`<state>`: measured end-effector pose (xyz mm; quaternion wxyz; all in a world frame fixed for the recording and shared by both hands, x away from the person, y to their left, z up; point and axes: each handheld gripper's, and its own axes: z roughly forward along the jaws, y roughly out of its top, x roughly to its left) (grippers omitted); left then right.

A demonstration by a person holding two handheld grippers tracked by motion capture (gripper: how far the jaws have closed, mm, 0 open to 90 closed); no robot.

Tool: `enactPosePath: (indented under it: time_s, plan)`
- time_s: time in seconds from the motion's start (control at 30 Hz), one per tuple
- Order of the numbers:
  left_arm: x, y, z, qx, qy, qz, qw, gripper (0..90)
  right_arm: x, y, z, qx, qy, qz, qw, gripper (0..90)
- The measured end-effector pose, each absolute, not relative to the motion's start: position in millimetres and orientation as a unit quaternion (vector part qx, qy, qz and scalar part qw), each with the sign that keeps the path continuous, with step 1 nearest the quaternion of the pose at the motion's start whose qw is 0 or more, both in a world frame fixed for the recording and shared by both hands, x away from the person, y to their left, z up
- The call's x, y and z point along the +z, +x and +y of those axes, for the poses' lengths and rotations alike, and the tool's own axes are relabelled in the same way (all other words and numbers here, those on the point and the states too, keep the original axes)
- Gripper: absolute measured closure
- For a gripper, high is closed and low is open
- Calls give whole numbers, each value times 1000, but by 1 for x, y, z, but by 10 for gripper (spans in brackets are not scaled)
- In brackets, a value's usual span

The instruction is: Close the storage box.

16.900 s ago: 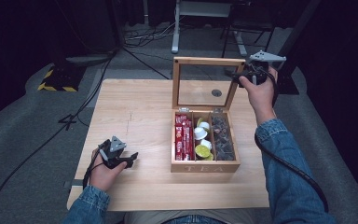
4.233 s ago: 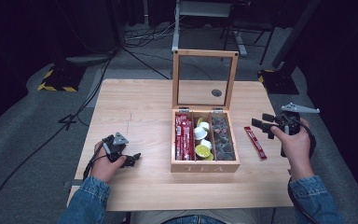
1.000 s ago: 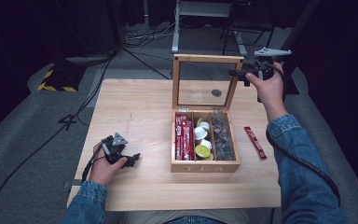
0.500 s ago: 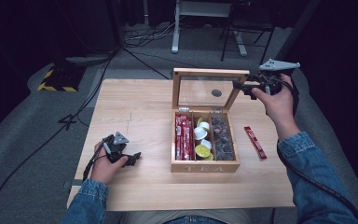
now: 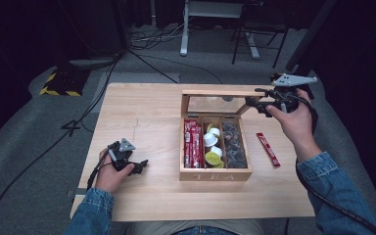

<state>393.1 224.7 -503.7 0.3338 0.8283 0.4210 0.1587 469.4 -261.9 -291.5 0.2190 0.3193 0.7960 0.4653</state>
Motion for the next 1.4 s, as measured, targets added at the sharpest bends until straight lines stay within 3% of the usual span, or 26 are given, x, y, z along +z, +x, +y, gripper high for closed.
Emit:
enactPosePath:
  time_s: [1.4]
  plan:
    - [-504, 395, 224, 158, 829, 422, 333, 129, -365, 390, -266, 397, 289, 845, 214, 365]
